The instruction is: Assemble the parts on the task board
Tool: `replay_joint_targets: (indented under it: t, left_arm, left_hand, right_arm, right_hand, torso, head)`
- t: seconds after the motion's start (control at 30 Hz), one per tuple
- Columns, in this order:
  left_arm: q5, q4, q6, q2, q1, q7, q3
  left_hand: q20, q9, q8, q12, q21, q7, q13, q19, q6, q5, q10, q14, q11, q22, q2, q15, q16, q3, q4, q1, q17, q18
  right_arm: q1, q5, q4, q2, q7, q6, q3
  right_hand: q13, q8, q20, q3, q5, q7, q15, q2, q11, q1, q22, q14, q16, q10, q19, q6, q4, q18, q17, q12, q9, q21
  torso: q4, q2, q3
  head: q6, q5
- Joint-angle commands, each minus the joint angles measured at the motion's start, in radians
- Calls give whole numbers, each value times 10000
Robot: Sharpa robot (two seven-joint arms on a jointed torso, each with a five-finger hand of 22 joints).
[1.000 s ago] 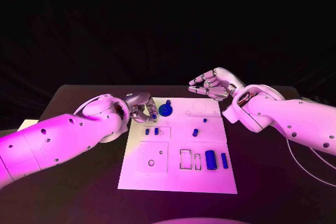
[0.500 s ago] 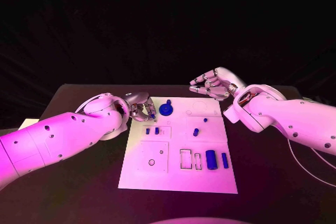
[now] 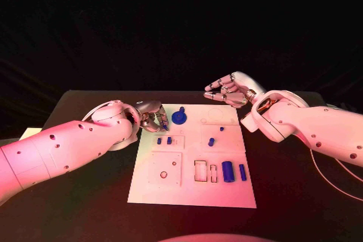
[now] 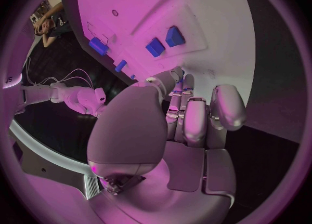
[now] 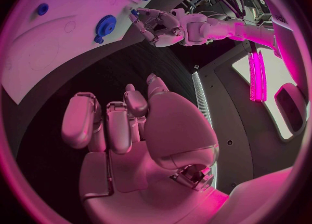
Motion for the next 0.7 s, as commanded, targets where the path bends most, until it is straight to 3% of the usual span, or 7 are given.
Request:
replay_joint_targets:
  t: [0.03, 0.7]
  left_arm:
    - [53, 36, 308, 35, 4, 21, 1]
    - [53, -250, 585, 354, 3, -66, -19]
  left_hand:
    - [-21, -7, -49, -61, 15, -1, 14, 42, 75, 16, 54, 254, -10, 14, 2, -15, -57, 62, 9, -66, -2, -201]
    - [-23, -8, -51, -68, -13, -9, 20, 32, 85, 13, 70, 253, -17, -2, 10, -19, -56, 77, 2, -72, -8, -195]
  right_arm:
    - [-5, -85, 5, 12, 36, 82, 3]
    - [-5, -85, 13, 51, 60, 79, 3]
  right_hand:
    - [9, -7, 5, -9, 41, 25, 36, 132, -2, -8, 15, 616, -40, -73, -57, 1, 0, 75, 653, 6, 17, -22]
    - [15, -3, 5, -22, 37, 24, 36, 140, -2, -12, 21, 618, -39, -64, -53, 8, 10, 74, 657, 20, 19, -18]
  torso:
    - [-3, 1, -4]
    - [-10, 0, -1]
  head:
    - [-11, -3]
    - [-34, -49]
